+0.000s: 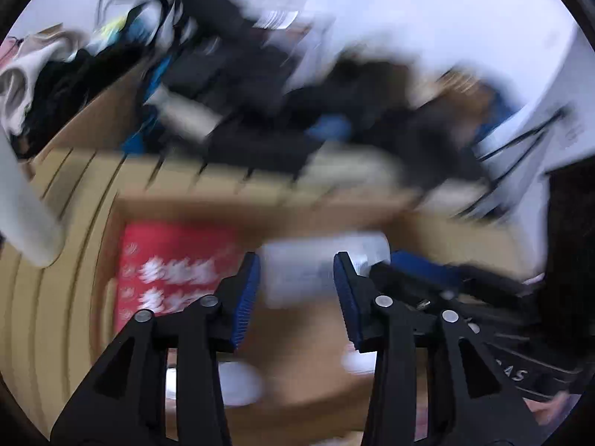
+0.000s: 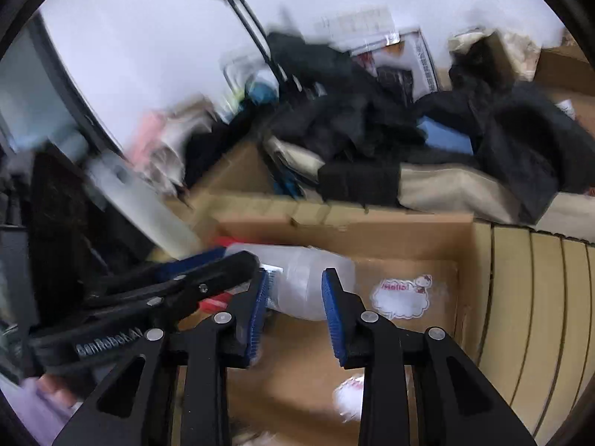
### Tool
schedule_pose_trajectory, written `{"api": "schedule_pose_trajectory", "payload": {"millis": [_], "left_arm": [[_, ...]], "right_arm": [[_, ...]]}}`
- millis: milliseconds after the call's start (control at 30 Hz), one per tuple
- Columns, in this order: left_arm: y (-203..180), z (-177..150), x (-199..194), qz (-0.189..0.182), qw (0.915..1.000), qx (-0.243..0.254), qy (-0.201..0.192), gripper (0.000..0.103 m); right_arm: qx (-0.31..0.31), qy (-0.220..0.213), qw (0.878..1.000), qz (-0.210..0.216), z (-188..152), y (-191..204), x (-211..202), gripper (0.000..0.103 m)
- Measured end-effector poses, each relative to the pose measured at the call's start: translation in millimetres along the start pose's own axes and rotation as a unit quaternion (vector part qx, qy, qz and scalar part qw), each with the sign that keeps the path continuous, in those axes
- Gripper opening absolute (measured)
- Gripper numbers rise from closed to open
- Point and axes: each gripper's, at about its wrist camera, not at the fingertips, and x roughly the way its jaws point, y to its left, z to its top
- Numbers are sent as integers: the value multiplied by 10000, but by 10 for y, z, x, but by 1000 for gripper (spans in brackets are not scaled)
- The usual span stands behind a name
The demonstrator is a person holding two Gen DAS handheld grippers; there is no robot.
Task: Organize objects
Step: 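Place the translucent container into the cardboard tray and open the left gripper, then move both grippers back toward the remaining table items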
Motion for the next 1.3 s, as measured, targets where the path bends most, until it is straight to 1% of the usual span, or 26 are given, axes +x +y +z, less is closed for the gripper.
{"api": "schedule_pose_trajectory", "payload": {"millis": [33,67,100,133,167,200,233,333,400,467,500,533,567,600,633,667,700,767,867,933,1033,1067,1100,1167,1233,1300], "left_arm": [[75,-74,220,107,9983,27,565,35],[101,-126,267,45,9977,63,672,35],[79,-194,159,122,9990,349,238,38],[65,-223,127,152,9985,504,170,43],[66,-238,126,74,9978,588,291,47],[81,-232,137,-70,9977,532,418,51],[100,-227,137,-127,9978,445,467,51],[105,-213,108,87,9978,351,556,51],[110,-190,14,100,9979,321,558,52],[57,-178,-194,120,9983,355,445,63],[31,-162,-273,180,9984,369,383,78],[6,-162,-404,313,9984,379,272,88],[-18,-171,-557,443,9981,390,156,91],[-43,-174,-681,526,9977,410,79,95],[-55,-169,-769,574,9975,418,26,100],[-75,-196,-902,650,9969,434,-55,102],[-99,-222,-1019,742,9961,461,-129,103],[-146,-319,-1296,934,9938,506,-325,103],[-238,-539,-1735,1090,9899,579,-697,103],[-323,-736,-2013,1076,9857,794,-1021,103],[-488,-1108,-2384,1114,9760,1230,-1411,103],[-543,-1289,-2524,1100,9737,1311,-1507,103],[-579,-1388,-2590,1068,9737,1311,-1530,103],[-632,-1705,-2746,1018,9750,1283,-1504,103],[-673,-1945,-2823,1114,9739,1248,-1531,103],[-672,-2273,-2937,1268,9730,1123,-1567,103]], "right_arm": [[120,398,9991,-47,-29,-43,199,34],[259,754,9968,26,-90,-88,382,34],[320,798,9961,189,-143,-109,453,34],[340,747,9962,297,-167,-119,463,34],[332,743,9962,311,-188,-127,474,34],[331,759,9963,242,-202,-144,494,34],[348,773,9961,231,-198,-156,508,34],[457,743,9959,232,-177,-176,435,34],[414,651,9967,254,-124,-134,277,34],[337,573,9976,201,-78,-79,95,34],[272,532,9981,125,-55,-52,-17,34],[219,500,9985,66,-48,-49,-116,35],[133,477,9988,-29,-45,-13,-218,38],[-9,482,9987,-141,-53,31,-320,43],[-204,521,9979,-340,-76,88,-421,68],[-361,545,9962,-571,-112,139,-503,96],[-523,500,9943,-777,-158,194,-619,101],[-711,327,9928,-904,-247,289,-875,102],[-841,98,9906,-1076,-430,420,-1304,102],[-916,-31,9893,-1133,-568,499,-1558,102],[-1146,-328,9881,-972,-867,692,-1941,102],[-1167,-421,9878,-942,-974,742,-2043,102],[-1116,-549,9886,-847,-1144,810,-2201,102],[-1074,-773,9885,-739,-1443,943,-2418,102],[-1152,-1057,9849,-742,-1775,1095,-2595,102],[-1181,-1364,9812,-687,-2107,1210,-2735,102]]}}
